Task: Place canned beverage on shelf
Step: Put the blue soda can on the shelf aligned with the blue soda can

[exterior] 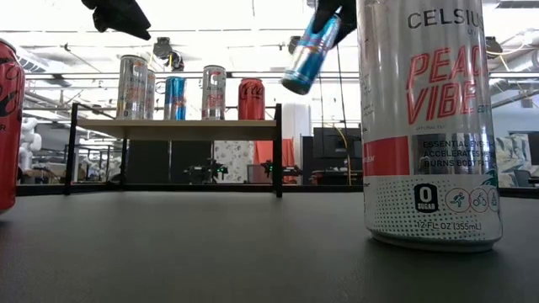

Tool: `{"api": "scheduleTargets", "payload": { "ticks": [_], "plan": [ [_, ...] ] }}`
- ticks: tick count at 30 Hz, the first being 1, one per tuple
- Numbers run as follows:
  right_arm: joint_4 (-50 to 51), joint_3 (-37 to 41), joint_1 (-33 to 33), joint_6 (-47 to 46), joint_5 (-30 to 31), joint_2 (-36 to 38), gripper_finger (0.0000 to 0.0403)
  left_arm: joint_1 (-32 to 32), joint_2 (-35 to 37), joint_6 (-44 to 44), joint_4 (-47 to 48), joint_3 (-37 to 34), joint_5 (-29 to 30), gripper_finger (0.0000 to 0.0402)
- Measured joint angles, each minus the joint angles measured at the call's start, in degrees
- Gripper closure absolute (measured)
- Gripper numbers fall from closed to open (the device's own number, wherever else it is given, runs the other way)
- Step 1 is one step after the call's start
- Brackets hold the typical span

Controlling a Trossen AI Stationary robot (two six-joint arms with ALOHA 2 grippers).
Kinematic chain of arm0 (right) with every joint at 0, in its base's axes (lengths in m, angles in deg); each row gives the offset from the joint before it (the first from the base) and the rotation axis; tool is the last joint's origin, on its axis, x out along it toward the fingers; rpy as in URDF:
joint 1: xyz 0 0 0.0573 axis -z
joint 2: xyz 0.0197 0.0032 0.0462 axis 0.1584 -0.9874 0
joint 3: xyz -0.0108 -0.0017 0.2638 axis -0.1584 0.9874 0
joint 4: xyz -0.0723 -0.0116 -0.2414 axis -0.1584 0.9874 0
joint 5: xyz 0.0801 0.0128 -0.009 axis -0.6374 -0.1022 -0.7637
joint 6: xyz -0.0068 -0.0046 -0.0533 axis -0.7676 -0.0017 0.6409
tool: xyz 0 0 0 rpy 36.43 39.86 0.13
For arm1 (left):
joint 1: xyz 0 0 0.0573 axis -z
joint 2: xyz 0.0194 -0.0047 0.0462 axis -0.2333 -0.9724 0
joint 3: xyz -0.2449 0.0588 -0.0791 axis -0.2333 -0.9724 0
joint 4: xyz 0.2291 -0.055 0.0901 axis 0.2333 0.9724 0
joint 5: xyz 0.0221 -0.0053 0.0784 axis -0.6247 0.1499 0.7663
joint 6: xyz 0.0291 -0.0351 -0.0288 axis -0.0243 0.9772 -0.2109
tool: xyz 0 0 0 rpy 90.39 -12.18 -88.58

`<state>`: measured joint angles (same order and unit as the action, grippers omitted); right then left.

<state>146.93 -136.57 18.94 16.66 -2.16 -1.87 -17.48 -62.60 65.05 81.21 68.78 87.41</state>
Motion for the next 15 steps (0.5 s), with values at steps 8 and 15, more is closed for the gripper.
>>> {"api": "scheduleTargets", "payload": {
  "ticks": [8,15],
  "plan": [
    [-7.91,-4.45,4.56,6.36,-0.19,-3.25,0.0201,-0.06,0.11,0.11,0.01,0.00,0.04,0.0201],
    [-10.63,-10.80,6.08,11.45,-0.25,-10.67,0.0201,-0.07,0.26,1.35,-0.03,0.00,0.16,0.0201]
  ]
}}
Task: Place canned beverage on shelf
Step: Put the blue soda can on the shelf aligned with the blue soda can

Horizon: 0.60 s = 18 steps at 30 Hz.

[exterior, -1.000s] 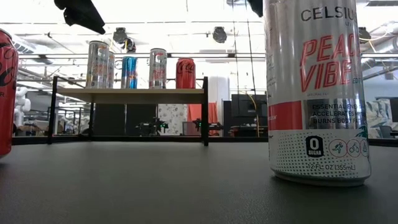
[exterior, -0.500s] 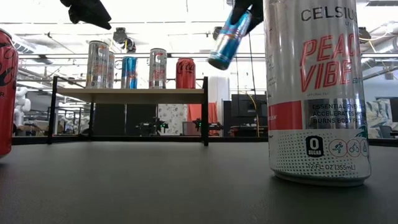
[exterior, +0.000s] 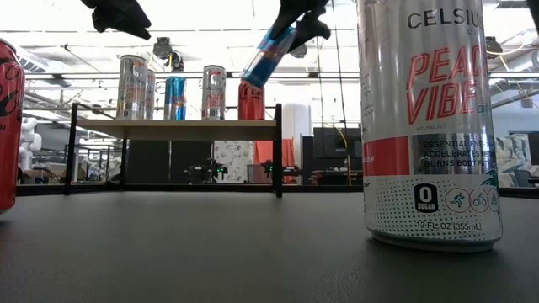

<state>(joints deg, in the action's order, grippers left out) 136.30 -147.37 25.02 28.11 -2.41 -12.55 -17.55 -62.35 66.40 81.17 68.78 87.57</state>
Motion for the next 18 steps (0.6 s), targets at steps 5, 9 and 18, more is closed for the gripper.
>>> {"api": "scheduleTargets", "payload": {
  "ticks": [5,9,18],
  "plan": [
    [0.08,-5.77,1.06,1.38,-0.07,-3.54,0.0201,0.00,0.82,-0.12,0.62,0.00,0.01,0.0201],
    [0.45,-8.02,1.99,2.67,-1.00,-5.63,0.0201,0.00,0.91,0.19,0.66,0.00,0.01,0.0201],
    [1.28,-8.14,4.19,2.98,-3.17,-8.28,0.0201,0.00,1.12,0.20,1.10,0.02,-0.01,0.0201]
  ]
}}
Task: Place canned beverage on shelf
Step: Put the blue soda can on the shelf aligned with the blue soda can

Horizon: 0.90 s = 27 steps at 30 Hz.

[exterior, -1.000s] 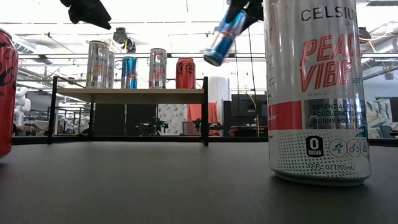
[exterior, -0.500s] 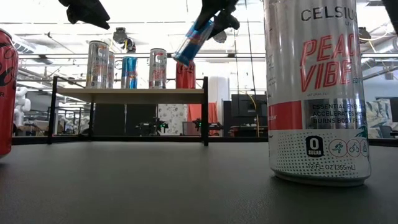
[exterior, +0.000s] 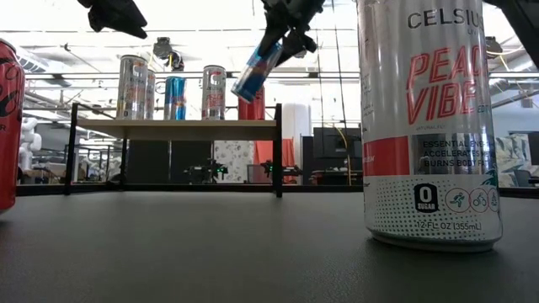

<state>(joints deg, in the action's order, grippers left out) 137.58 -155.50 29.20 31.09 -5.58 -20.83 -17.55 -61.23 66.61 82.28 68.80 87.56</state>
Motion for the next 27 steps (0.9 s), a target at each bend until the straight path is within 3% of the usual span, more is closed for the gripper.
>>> {"api": "scheduleTargets", "payload": {
  "ticks": [27],
  "plan": [
    [3.61,0.04,1.08,1.29,-0.29,-2.73,0.0193,0.00,-0.02,0.00,0.85,0.04,-0.04,0.0201]
  ]
}}
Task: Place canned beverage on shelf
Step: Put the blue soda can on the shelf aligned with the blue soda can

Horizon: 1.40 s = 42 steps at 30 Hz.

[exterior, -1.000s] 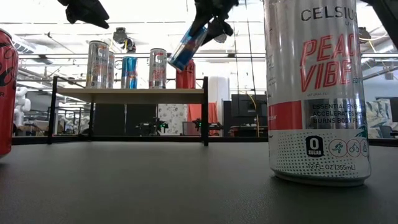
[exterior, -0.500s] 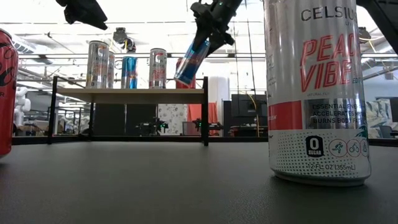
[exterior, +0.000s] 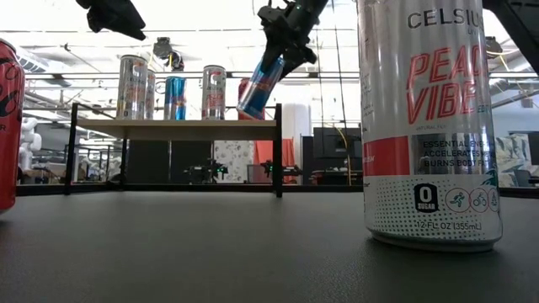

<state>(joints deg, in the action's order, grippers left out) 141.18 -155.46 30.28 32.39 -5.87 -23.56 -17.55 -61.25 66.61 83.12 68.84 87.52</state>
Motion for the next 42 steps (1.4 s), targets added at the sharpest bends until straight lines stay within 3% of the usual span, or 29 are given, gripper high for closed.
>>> {"api": "scheduleTargets", "payload": {
  "ticks": [31,42],
  "plan": [
    [0.68,-0.61,0.61,6.47,0.39,-0.06,0.0192,0.00,-0.04,0.04,0.15,-0.02,-0.02,0.0201],
    [-0.14,-0.66,0.61,6.48,0.42,-0.01,0.0142,0.00,-0.04,0.04,0.15,0.00,-0.02,0.0201]
  ]
}}
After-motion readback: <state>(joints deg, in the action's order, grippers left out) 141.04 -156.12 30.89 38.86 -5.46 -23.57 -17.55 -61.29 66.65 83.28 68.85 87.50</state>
